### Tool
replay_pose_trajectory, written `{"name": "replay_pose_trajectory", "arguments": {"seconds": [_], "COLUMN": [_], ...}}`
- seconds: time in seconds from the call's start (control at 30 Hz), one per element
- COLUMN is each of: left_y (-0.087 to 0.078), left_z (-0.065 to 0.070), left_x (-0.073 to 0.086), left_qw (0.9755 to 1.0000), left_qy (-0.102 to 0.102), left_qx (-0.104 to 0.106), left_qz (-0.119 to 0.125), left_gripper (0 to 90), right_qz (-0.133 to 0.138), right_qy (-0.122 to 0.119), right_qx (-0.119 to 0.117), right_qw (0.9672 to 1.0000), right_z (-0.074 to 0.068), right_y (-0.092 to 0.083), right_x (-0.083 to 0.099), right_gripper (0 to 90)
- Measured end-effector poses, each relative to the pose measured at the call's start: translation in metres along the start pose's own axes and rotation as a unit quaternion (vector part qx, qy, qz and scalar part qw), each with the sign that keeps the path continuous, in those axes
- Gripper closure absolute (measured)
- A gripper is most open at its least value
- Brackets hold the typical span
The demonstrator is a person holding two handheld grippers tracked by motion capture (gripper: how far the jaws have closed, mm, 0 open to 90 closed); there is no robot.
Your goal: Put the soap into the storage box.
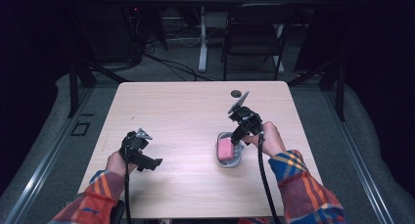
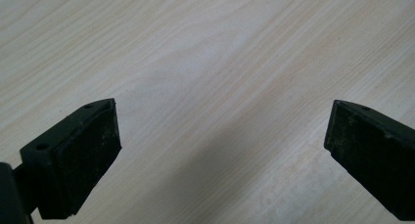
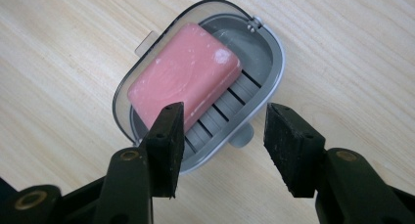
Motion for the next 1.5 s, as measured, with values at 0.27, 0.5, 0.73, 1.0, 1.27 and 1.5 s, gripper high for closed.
{"name": "replay_pose_trajectory", "arguments": {"seconds": [0.27,0.5,0.73,1.0,1.27,1.5], "left_y": [0.000,0.000,0.000,0.001,0.001,0.002], "left_z": [0.000,0.000,0.001,0.001,0.001,0.001], "left_x": [0.000,0.000,0.000,0.000,0.000,0.000], "left_qw": [1.0000,1.0000,1.0000,1.0000,1.0000,1.0000], "left_qy": [-0.001,-0.001,-0.001,-0.001,0.000,0.000], "left_qx": [0.001,0.000,-0.002,-0.003,-0.004,-0.003], "left_qz": [0.000,0.000,-0.002,-0.004,-0.003,-0.005], "left_gripper": [0.2,0.2,0.2,0.2,0.2,0.2], "right_qz": [0.029,0.046,0.057,0.062,0.054,0.046], "right_qy": [-0.029,-0.018,-0.010,-0.001,0.017,0.027], "right_qx": [0.007,0.018,0.032,0.036,0.037,0.032], "right_qw": [0.9991,0.9986,0.9978,0.9975,0.9977,0.9980], "right_z": [0.008,0.025,0.038,0.056,0.068,0.072], "right_y": [-0.015,-0.019,-0.020,-0.018,-0.007,0.002], "right_x": [0.014,0.037,0.061,0.086,0.111,0.129], "right_gripper": [41.2,22.7,12.1,0.0,0.0,0.0]}}
Point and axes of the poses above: each handheld gripper's, and its own axes: y roughly forward along the jaws, x roughly out of its underside, z roughly to its right, the point moved 2 cm from there along y, roughly forward along the jaws, and after that the axes turned 15 degrees about x, right-handed, at the moved point
